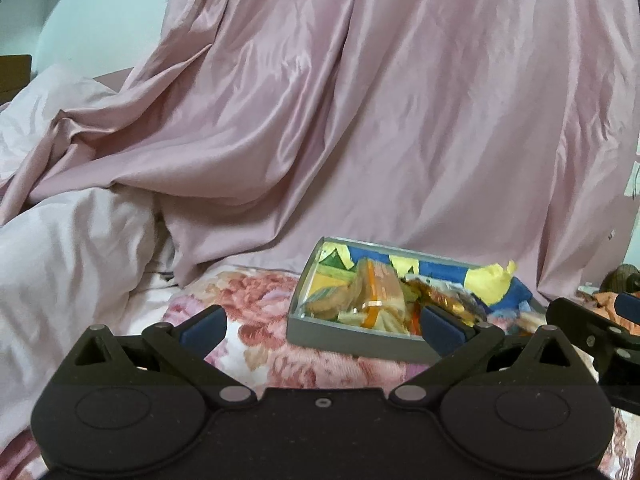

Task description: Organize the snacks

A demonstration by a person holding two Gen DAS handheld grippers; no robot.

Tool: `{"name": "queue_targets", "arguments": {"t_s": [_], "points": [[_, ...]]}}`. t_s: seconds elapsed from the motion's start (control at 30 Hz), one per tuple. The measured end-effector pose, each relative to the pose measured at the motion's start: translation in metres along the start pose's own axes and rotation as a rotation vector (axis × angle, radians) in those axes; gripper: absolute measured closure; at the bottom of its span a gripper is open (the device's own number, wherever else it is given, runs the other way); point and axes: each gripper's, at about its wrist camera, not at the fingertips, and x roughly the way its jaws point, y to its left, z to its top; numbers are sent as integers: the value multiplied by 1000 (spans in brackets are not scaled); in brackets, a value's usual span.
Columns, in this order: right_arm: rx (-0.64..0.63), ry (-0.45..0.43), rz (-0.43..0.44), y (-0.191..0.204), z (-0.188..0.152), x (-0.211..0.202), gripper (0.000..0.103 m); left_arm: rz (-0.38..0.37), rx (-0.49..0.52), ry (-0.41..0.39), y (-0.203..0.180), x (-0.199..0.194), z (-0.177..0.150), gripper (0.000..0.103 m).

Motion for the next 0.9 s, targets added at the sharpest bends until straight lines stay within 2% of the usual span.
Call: {"name": "queue_targets", "arguments": {"t_s": [0.5,0.9], "points": [[23,50,-50,8,-38,-62,0,26,27,55,15,-53,-51,1],[65,79,-69,18,-63,-93,0,43,26,73,29,-86,-73,1]]}}
